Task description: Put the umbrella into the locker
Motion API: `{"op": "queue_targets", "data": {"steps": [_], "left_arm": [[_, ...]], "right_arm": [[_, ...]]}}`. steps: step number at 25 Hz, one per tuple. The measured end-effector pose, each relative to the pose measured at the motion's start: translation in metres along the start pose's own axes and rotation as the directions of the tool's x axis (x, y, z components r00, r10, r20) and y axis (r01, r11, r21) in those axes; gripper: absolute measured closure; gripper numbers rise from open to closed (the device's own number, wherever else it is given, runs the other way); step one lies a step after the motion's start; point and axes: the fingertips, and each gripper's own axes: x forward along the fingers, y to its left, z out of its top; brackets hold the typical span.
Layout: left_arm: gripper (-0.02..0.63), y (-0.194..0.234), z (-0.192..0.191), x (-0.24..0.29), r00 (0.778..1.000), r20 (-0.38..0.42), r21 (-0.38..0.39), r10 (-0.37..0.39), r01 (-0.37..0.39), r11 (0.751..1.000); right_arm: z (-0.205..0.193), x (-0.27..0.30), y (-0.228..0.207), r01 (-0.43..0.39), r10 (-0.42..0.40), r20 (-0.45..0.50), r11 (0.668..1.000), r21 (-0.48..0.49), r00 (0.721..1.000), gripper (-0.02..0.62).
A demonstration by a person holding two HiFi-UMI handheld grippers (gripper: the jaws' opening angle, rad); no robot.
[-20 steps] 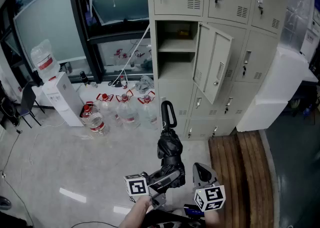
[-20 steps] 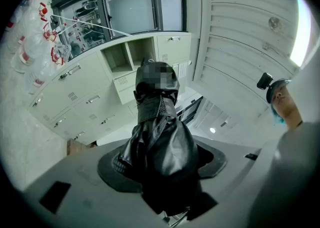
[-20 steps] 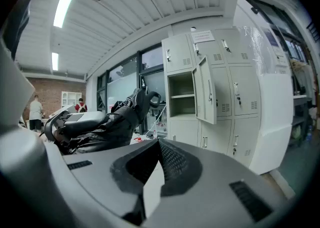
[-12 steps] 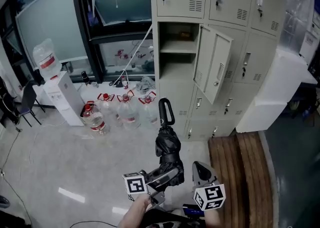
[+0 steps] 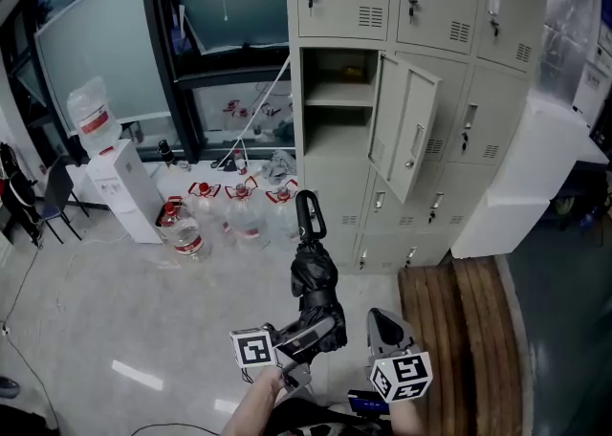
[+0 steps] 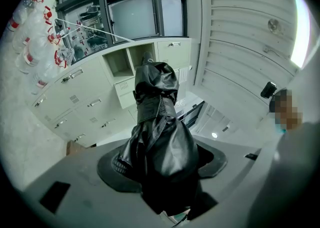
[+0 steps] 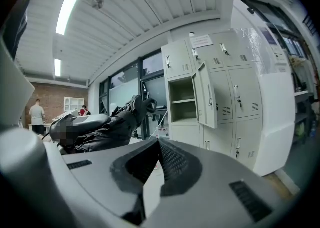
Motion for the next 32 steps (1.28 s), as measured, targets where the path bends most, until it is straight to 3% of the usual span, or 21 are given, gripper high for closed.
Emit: {"op": "queue_targets", "data": {"steps": [6, 12, 17, 22, 32], "left_arm": [[0.339, 0.007, 0.009, 0.02, 0.998, 0.046, -0.078, -0.031, 0.034, 0.996], [0.339, 0.046, 0.039, 0.057, 0.999, 0.042, -0.086, -0.028, 0.032, 0.996], [0.339, 0.095, 0.096, 0.104, 0.999, 0.026, -0.108, -0.035, 0.038, 0.993], [0.339, 0.143, 0.159, 0.151, 0.999, -0.02, -0.125, -0.032, 0.03, 0.992], [0.339, 0.217, 0.251, 0.205, 0.995, -0.082, -0.155, -0.05, 0.036, 0.987]], "right_arm": [[0.001, 0.008, -0.026, 0.011, -0.012, 0.016, 0.999, 0.05, 1.0, 0.595], [0.003, 0.062, -0.06, -0.01, 0.009, 0.017, 0.997, 0.074, 1.0, 0.595], [0.012, 0.131, -0.1, 0.014, -0.015, 0.003, 0.995, 0.095, 1.0, 0.595], [0.029, 0.218, -0.14, 0.06, -0.058, -0.055, 0.998, 0.036, 0.997, 0.594], [0.048, 0.349, -0.176, 0.096, -0.092, -0.082, 0.994, 0.043, 0.992, 0.595]]}}
